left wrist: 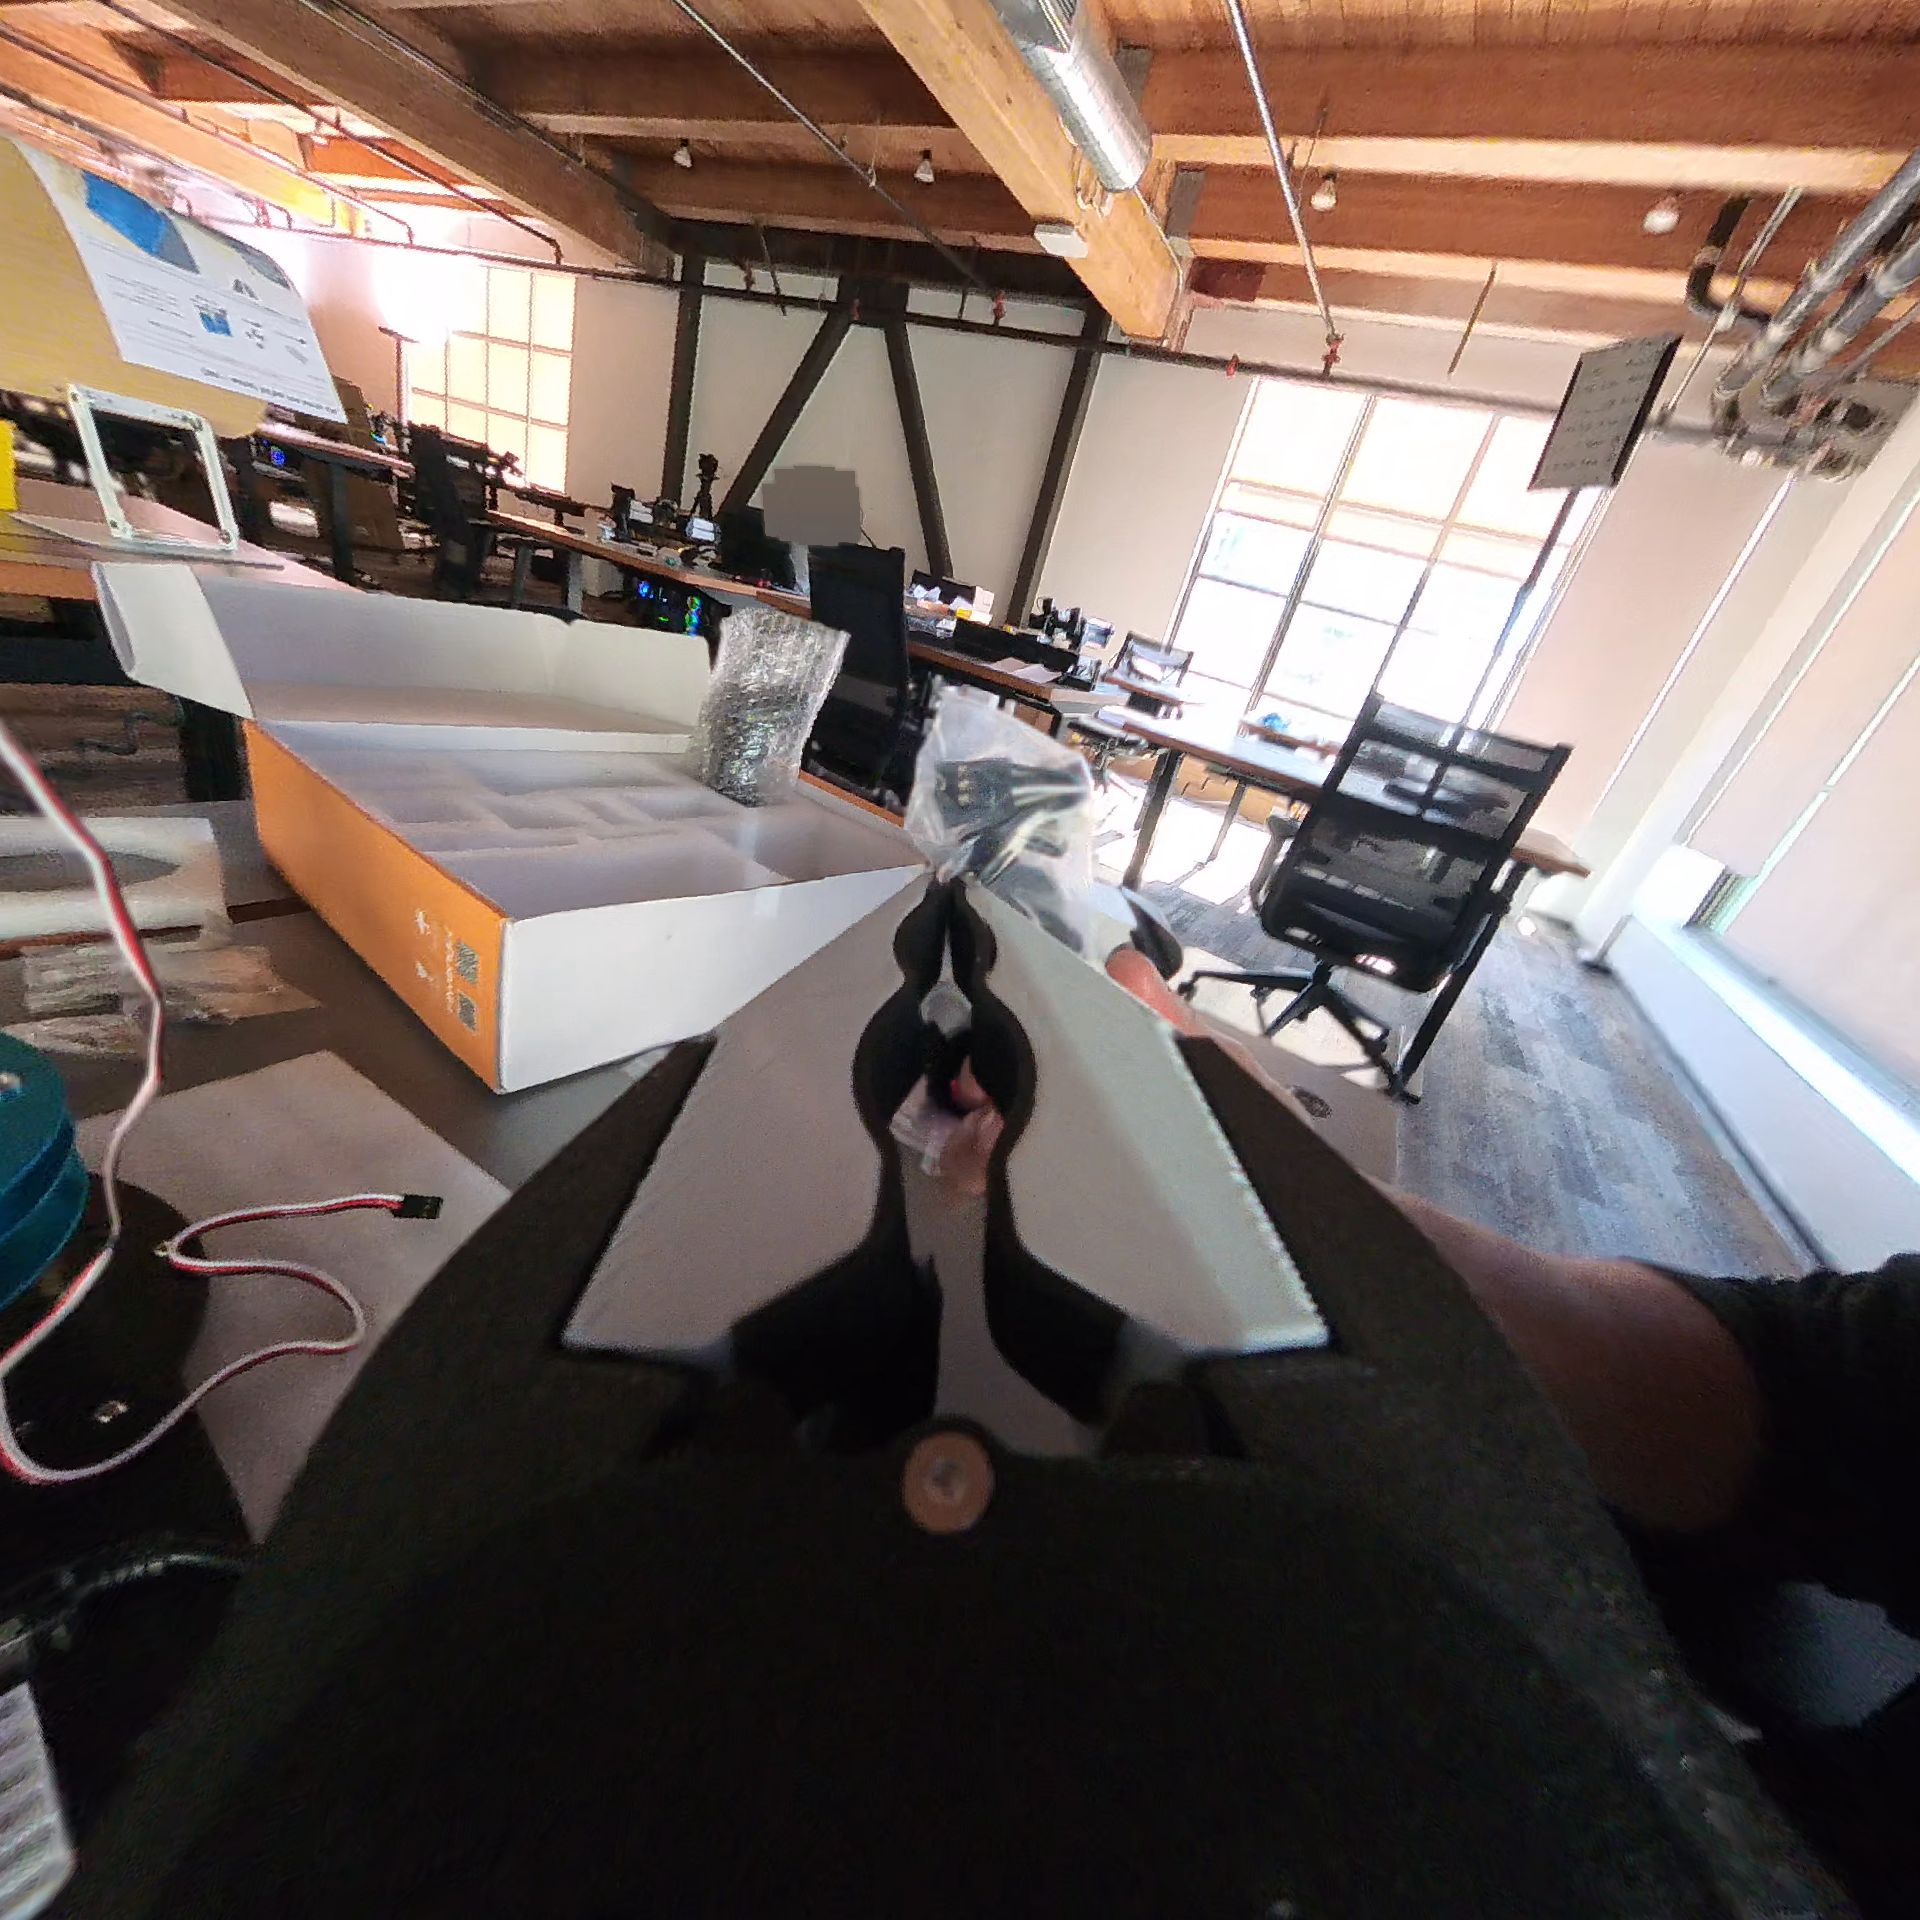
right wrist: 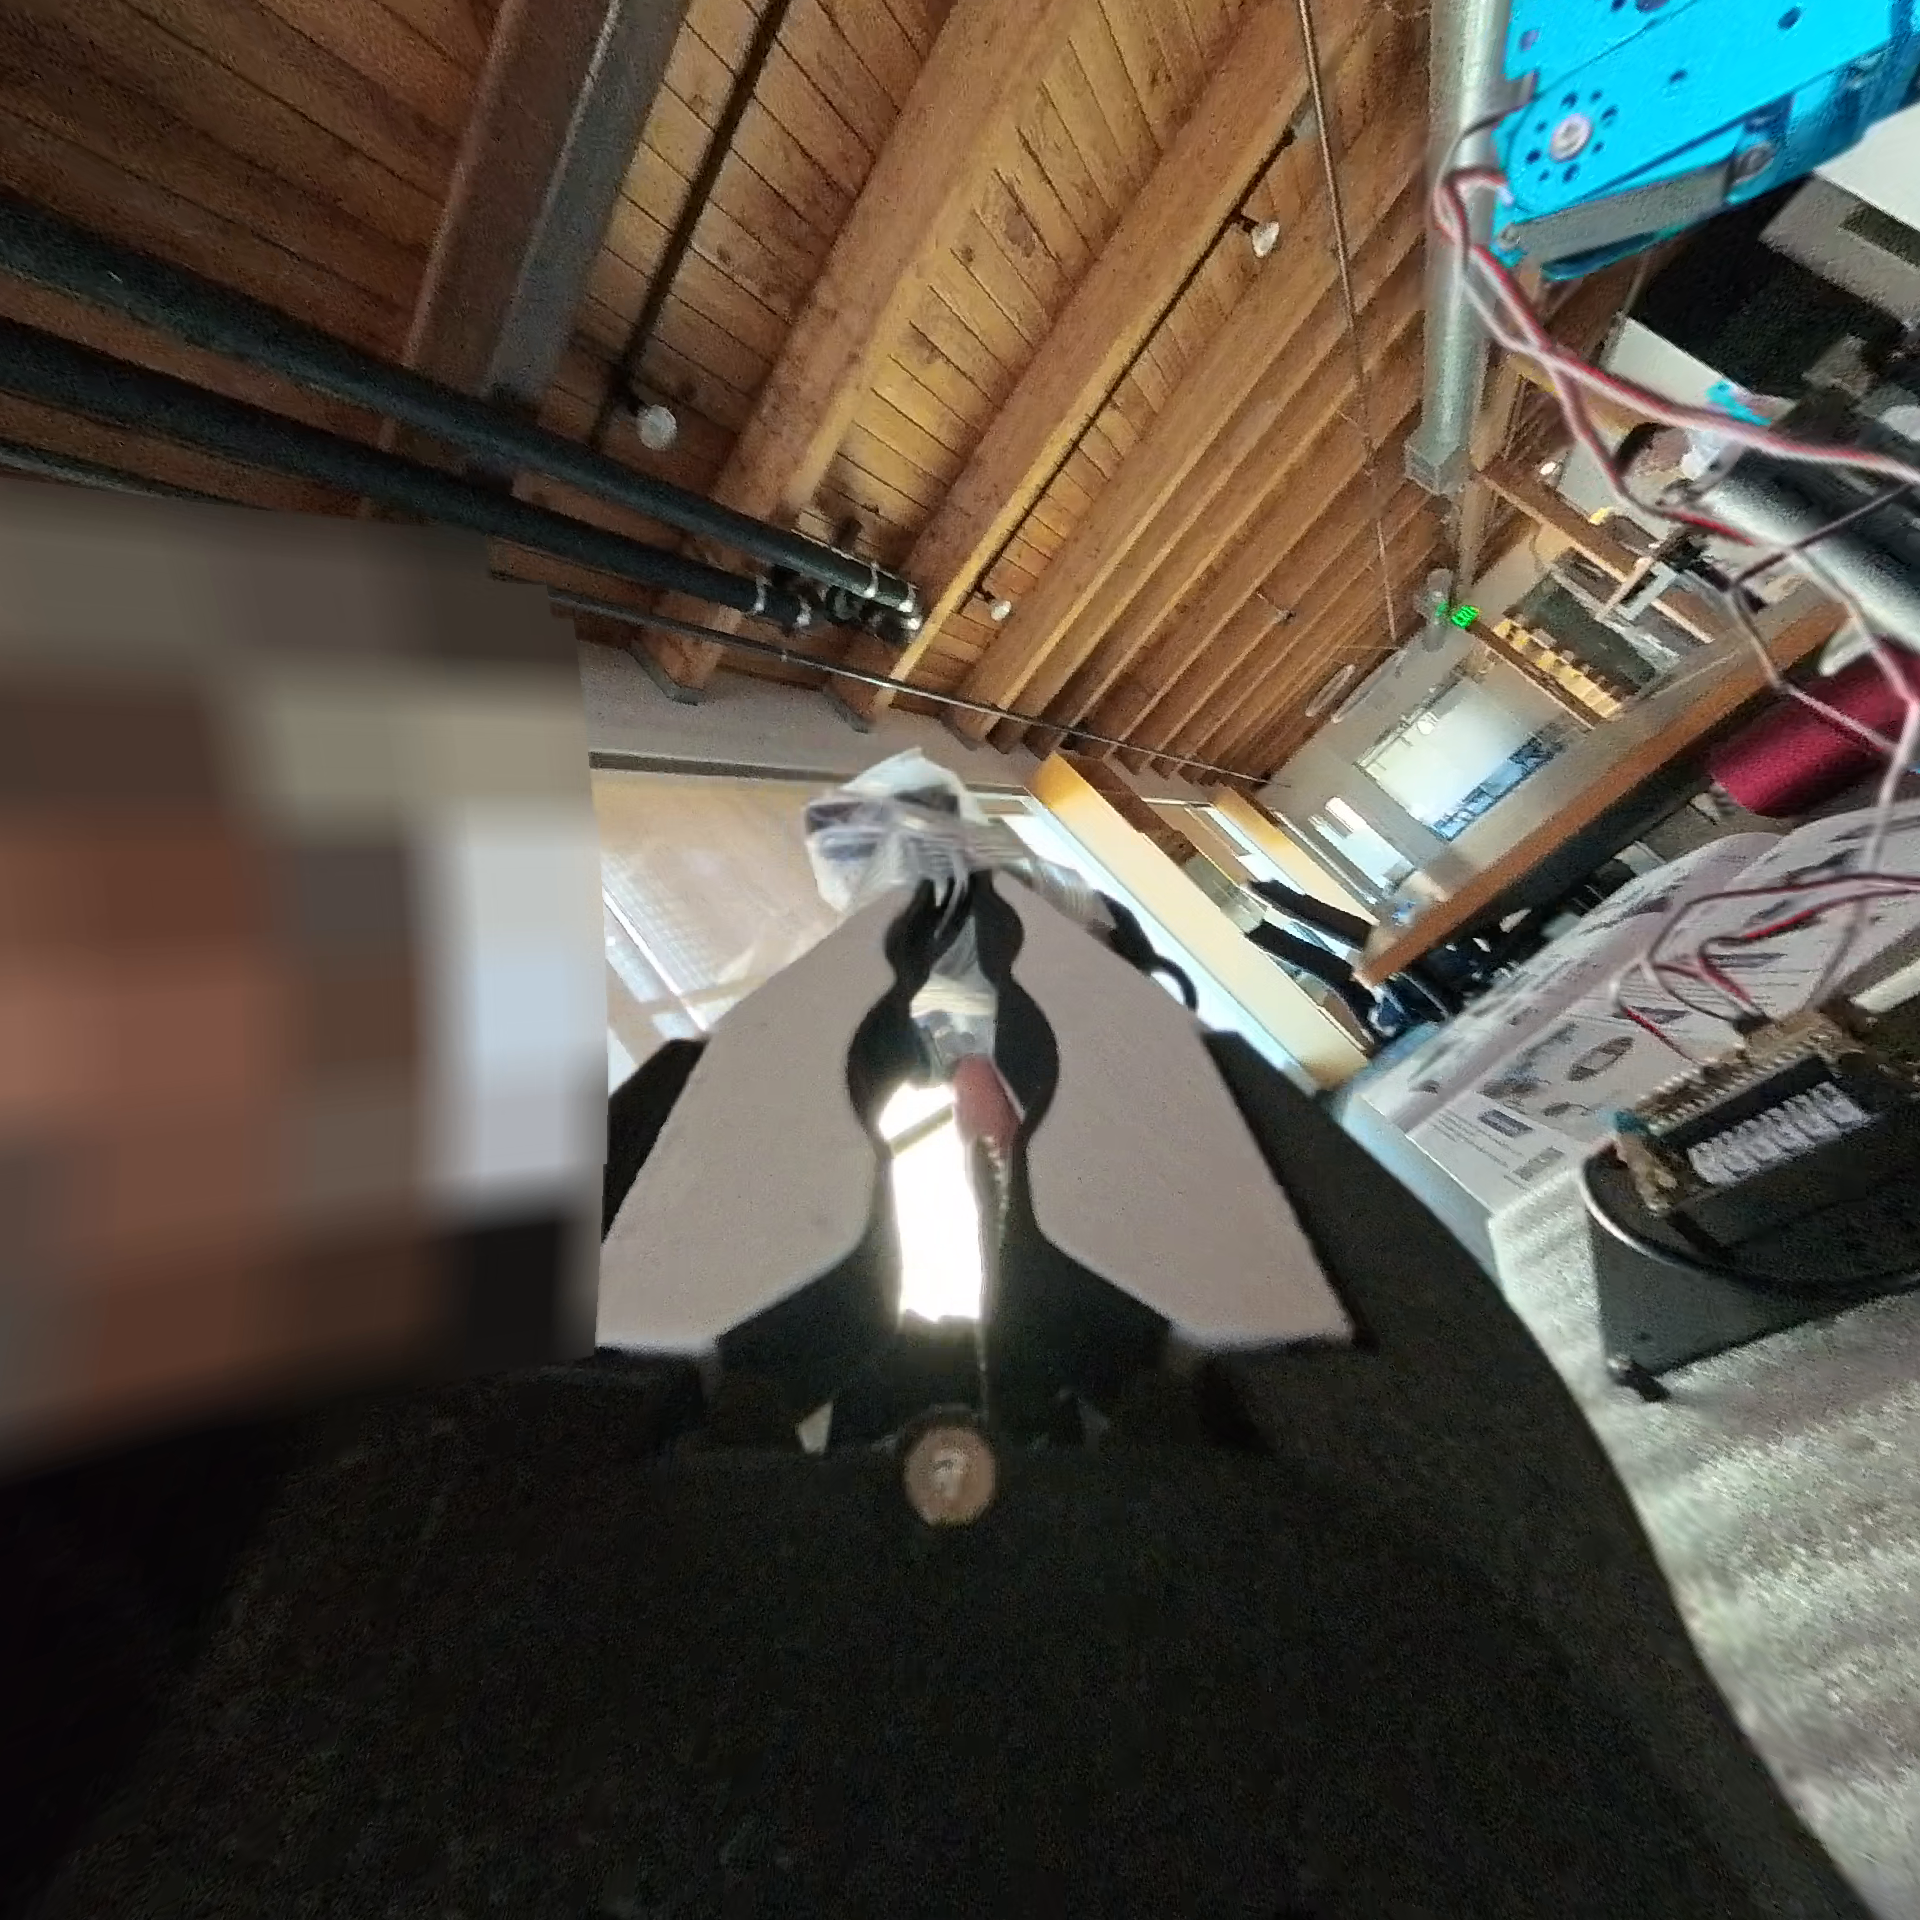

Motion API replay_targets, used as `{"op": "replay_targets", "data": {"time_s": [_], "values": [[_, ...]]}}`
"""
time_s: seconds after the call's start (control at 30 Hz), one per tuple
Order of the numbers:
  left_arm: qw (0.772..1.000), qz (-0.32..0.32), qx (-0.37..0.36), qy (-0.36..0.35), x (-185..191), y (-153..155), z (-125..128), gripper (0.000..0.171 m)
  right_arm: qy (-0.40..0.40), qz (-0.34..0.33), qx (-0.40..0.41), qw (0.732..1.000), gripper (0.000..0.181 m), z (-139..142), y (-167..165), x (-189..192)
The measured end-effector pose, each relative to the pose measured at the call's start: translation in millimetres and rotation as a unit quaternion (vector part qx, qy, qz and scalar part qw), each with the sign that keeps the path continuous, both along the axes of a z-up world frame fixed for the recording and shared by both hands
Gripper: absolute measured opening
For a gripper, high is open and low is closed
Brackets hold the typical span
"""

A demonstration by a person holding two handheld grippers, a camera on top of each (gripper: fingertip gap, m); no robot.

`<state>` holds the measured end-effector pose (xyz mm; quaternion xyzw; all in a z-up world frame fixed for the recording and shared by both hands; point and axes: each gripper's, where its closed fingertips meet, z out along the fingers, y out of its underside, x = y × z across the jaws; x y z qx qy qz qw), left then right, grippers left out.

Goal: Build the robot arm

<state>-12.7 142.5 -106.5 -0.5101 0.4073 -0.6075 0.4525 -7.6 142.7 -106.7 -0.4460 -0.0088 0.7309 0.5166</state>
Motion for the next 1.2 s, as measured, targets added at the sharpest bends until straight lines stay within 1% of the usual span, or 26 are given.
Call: {"op": "replay_targets", "data": {"time_s": [0.03, 0.1, 0.23, 0.3, 0.37, 0.4, 0.47, 0.5, 0.53, 0.57, 0.63, 0.7, 0.73, 0.8, 0.83, 0.87, 0.9, 0.97, 1.0, 1.03, 1.07, 1.13, 1.2], "values": [[1.000, -0.003, -0.019, -0.005, -2, 3, 0, 0.000, -0.023, -0.017, -0.002, 1.000, 0.003, -2, 1, 2], [0.998, -0.011, -0.056, -0.015, -8, 11, 2, 0.000, -0.074, -0.058, -0.008, 0.996, 0.001, -11, 5, 8], [0.995, -0.023, -0.093, -0.008, -15, 19, -2, 0.000, -0.168, -0.102, -0.014, 0.980, 0.001, -23, 5, 13], [0.993, -0.024, -0.119, -0.010, -22, 27, -2, 0.000, -0.202, -0.128, -0.028, 0.970, 0.001, -27, 7, 22], [0.989, -0.016, -0.143, -0.026, -29, 37, 0, 0.000, -0.224, -0.131, -0.031, 0.965, 0.001, -29, 5, 27], [0.989, 0.002, -0.144, -0.035, -35, 45, 2, 0.000, -0.232, -0.143, -0.035, 0.961, 0.001, -31, 5, 31], [0.987, 0.048, -0.142, -0.063, -55, 69, 12, 0.000, -0.220, -0.144, -0.046, 0.964, 0.000, -31, 2, 46], [0.984, 0.052, -0.151, -0.075, -64, 77, 18, 0.000, -0.222, -0.152, -0.057, 0.962, 0.000, -34, 1, 55], [0.984, 0.042, -0.157, -0.072, -67, 80, 19, 0.000, -0.228, -0.158, -0.060, 0.959, 0.001, -36, 1, 61], [0.986, 0.037, -0.155, -0.057, -67, 80, 17, 0.000, -0.229, -0.150, -0.067, 0.959, 0.001, -38, -1, 63], [0.989, 0.066, -0.130, -0.025, -63, 83, 10, 0.000, -0.245, -0.151, -0.082, 0.954, 0.001, -43, 0, 65], [0.991, 0.090, -0.096, 0.031, -52, 81, -2, 0.000, -0.300, -0.180, -0.097, 0.932, 0.001, -51, 4, 71], [0.989, 0.098, -0.077, 0.079, -43, 79, -15, 0.000, -0.335, -0.197, -0.101, 0.916, 0.001, -55, 5, 75], [0.977, 0.102, -0.053, 0.181, -21, 75, -48, 0.000, -0.397, -0.244, -0.114, 0.877, 0.001, -59, 3, 92], [0.973, 0.081, -0.063, 0.207, -8, 69, -59, 0.000, -0.432, -0.269, -0.120, 0.852, 0.000, -62, 1, 102], [0.971, 0.050, -0.097, 0.212, 8, 61, -65, 0.000, -0.463, -0.281, -0.124, 0.831, 0.001, -64, -4, 108], [0.966, 0.019, -0.140, 0.215, 25, 55, -71, 0.000, -0.485, -0.286, -0.124, 0.817, 0.001, -62, -12, 112], [0.943, -0.072, -0.206, 0.252, 59, 28, -89, 0.000, -0.507, -0.310, -0.120, 0.795, 0.001, -53, -26, 122], [0.928, -0.110, -0.227, 0.275, 74, 15, -99, 0.000, -0.510, -0.322, -0.120, 0.789, 0.001, -47, -34, 128], [0.916, -0.133, -0.237, 0.295, 88, 3, -108, 0.000, -0.507, -0.327, -0.120, 0.788, 0.001, -43, -42, 131], [0.909, -0.144, -0.231, 0.316, 100, -5, -118, 0.000, -0.505, -0.328, -0.122, 0.789, 0.001, -40, -49, 134], [0.901, -0.142, -0.208, 0.352, 122, -14, -137, 0.000, -0.502, -0.341, -0.128, 0.785, 0.001, -39, -60, 143], [0.904, -0.137, -0.189, 0.359, 140, -17, -143, 0.000, -0.499, -0.345, -0.138, 0.783, 0.001, -43, -67, 152]]}}
